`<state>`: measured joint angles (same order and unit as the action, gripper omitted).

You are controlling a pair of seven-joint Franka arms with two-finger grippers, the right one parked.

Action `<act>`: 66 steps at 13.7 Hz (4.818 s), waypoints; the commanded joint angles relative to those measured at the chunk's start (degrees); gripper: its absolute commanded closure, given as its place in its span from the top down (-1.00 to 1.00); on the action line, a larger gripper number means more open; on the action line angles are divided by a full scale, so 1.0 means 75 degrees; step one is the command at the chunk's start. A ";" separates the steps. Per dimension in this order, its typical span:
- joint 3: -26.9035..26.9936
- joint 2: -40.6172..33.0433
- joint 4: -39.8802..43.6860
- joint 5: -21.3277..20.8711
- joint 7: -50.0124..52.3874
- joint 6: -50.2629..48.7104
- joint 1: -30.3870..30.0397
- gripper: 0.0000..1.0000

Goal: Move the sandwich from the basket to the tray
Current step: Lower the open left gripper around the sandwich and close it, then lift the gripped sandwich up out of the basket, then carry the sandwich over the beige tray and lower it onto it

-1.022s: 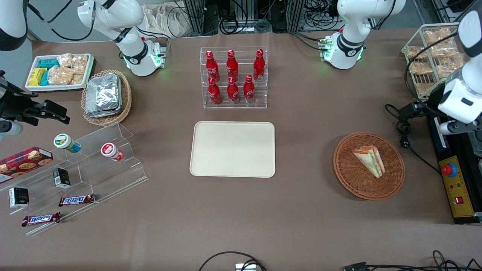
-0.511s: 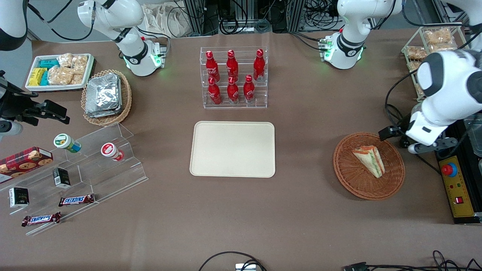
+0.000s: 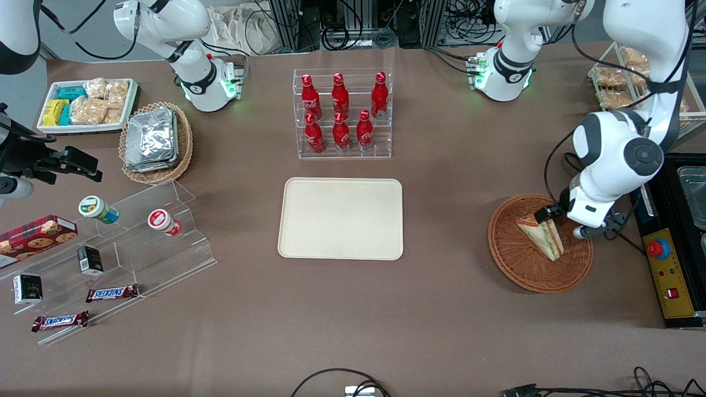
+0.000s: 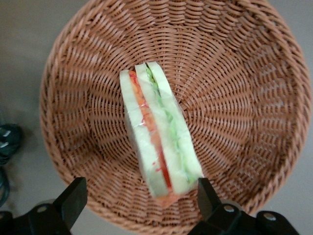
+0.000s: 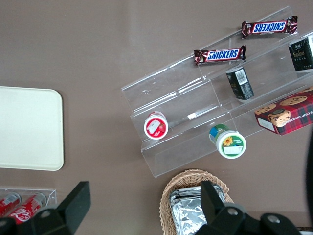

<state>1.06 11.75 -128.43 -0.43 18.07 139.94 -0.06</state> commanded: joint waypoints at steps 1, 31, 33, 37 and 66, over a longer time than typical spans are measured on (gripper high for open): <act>0.0082 0.0354 0.0132 0.0023 0.0355 0.0395 0.0172 1.00; 0.0117 0.0720 0.0812 -0.0130 0.1271 -0.0142 0.0477 -1.00; 0.0105 0.0217 0.1009 -0.0130 0.1026 -0.0783 0.0477 -1.00; 0.0000 0.0085 0.3722 -0.0106 0.0523 -0.4553 0.0523 -1.00; -0.4160 0.3354 0.4175 -0.2028 0.2126 -0.2077 0.2258 -0.31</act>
<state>-30.04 37.84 -96.36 -14.40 32.65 123.58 17.08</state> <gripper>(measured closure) 0.819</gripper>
